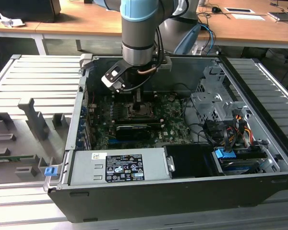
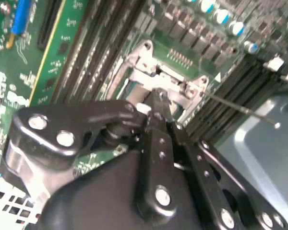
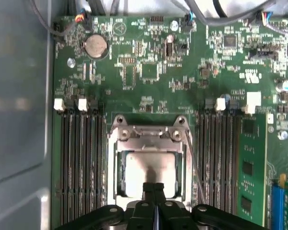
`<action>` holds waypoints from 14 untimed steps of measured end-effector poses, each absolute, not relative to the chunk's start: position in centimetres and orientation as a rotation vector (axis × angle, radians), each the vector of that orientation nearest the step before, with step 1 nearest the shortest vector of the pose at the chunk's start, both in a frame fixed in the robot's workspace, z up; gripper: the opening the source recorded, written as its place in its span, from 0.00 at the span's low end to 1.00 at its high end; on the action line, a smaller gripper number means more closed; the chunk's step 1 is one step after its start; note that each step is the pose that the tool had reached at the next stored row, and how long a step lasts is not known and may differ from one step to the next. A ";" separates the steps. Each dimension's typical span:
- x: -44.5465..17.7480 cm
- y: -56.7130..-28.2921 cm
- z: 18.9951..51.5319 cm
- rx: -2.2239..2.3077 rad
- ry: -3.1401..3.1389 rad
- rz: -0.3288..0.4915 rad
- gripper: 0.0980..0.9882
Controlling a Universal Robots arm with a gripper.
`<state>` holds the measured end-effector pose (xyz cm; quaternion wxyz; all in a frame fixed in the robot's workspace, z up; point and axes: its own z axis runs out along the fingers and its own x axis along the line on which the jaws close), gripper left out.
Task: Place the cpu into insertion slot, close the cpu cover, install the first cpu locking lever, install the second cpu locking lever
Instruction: 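Close the cpu cover, then install the first cpu locking lever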
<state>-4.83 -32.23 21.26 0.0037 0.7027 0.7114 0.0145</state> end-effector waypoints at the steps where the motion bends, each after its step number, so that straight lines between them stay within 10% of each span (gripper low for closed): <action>1: -4.7 -32.2 21.3 2.203 2.230 0.045 0.01; 14: -3.7 -32.2 21.3 2.203 2.230 0.045 0.01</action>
